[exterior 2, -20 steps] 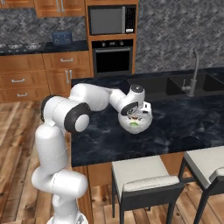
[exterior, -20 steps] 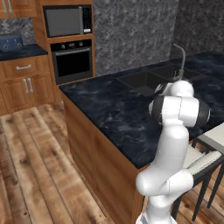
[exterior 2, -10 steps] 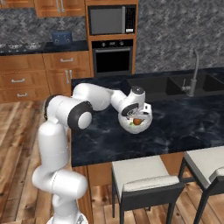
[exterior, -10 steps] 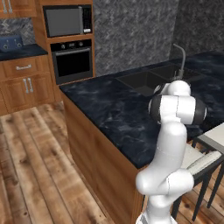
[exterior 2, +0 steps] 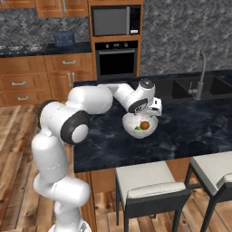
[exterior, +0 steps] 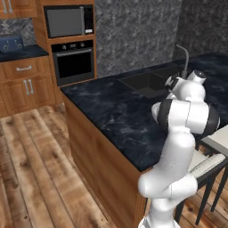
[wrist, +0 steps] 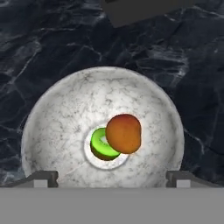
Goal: Retrieve the mango and kiwi from the fridge and place them into the bowl on the dining table.
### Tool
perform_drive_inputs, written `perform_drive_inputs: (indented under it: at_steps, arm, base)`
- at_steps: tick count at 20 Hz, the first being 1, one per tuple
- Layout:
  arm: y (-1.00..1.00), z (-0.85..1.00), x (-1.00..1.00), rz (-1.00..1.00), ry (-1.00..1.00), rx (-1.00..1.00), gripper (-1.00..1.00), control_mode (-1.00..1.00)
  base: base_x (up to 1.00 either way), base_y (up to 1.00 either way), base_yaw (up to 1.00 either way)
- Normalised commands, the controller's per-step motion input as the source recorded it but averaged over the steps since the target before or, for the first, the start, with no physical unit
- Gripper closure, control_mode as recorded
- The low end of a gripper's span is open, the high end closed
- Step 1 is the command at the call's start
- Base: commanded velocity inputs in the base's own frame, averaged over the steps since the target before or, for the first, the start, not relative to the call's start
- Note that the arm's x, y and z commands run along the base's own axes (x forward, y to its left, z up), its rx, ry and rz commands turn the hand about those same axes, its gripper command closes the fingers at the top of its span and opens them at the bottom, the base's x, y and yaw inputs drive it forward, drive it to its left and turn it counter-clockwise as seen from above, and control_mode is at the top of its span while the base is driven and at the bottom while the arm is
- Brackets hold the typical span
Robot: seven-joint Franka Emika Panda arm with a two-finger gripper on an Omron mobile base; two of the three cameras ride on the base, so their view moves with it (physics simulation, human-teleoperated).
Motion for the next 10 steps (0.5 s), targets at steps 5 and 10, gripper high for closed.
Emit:
perform_drive_inputs:
  at_steps: [5, 10]
  arm:
    - [0.00, 0.97, -0.98, 0.00, -0.30, -0.01, -1.00, -1.00]
    - [0.00, 0.79, -1.00, 0.00, -0.33, -0.03, -1.00, -1.00]
  base:
    - [0.00, 0.00, 0.00]
    - [0.00, 0.00, 0.00]
